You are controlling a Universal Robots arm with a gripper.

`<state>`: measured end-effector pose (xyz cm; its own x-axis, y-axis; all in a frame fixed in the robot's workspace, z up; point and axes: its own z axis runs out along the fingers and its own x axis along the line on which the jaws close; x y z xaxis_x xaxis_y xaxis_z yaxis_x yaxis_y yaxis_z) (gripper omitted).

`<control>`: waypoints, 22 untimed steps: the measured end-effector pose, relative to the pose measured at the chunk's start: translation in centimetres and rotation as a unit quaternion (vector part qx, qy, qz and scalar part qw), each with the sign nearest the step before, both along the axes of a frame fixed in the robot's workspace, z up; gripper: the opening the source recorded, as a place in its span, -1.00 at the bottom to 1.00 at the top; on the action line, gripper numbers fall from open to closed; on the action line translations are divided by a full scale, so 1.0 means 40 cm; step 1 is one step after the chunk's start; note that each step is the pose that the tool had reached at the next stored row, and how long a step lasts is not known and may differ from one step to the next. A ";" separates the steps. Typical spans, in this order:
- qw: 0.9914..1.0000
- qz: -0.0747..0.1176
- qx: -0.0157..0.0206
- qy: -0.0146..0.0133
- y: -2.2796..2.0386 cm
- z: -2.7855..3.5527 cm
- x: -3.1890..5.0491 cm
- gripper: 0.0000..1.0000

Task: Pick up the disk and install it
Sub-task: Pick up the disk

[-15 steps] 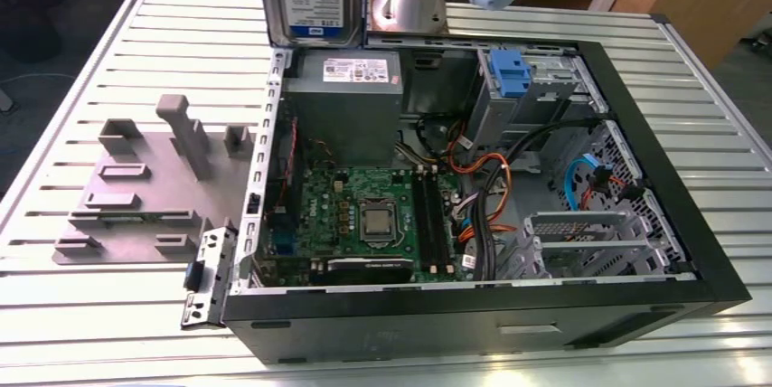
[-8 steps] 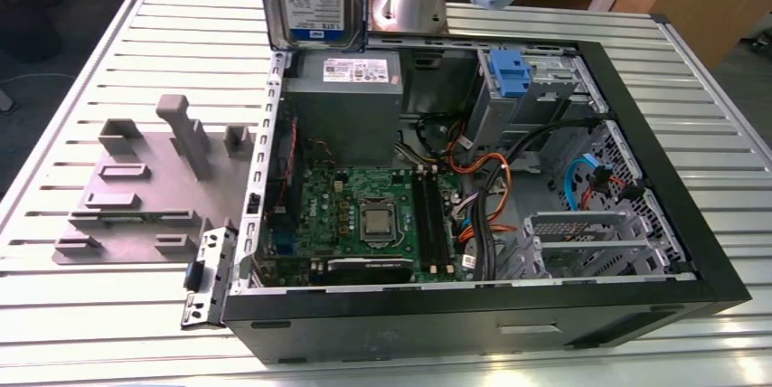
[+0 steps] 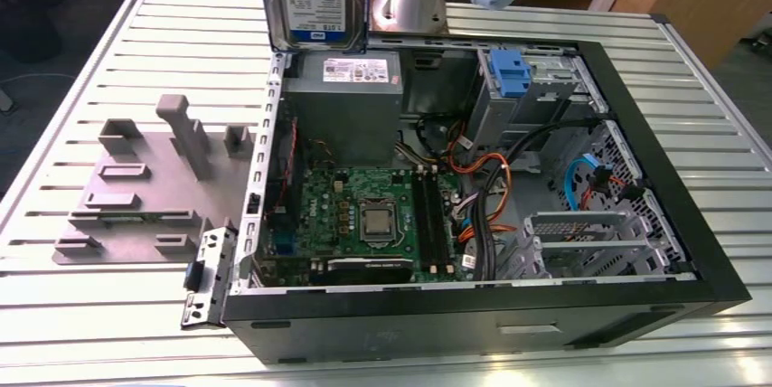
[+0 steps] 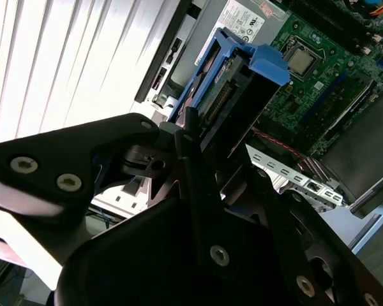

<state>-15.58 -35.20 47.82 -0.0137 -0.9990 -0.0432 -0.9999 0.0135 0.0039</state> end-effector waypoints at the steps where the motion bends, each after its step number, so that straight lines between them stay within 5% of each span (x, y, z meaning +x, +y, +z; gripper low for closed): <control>1: 1.000 0.000 0.000 0.000 0.000 0.000 0.000 -0.30; 9: 1.000 0.000 0.000 0.000 -0.009 0.000 0.005 -0.30; 12: 1.000 0.000 0.000 0.000 -0.017 0.000 0.010 -0.30; 13: 1.000 0.000 0.000 0.000 -0.028 0.000 0.017 -0.30; 22: 1.000 -0.001 0.000 0.000 -0.051 -0.001 0.028 -0.30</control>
<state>-14.48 -37.24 47.79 -0.0150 -0.9990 -0.0432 -0.9999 0.0148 0.0039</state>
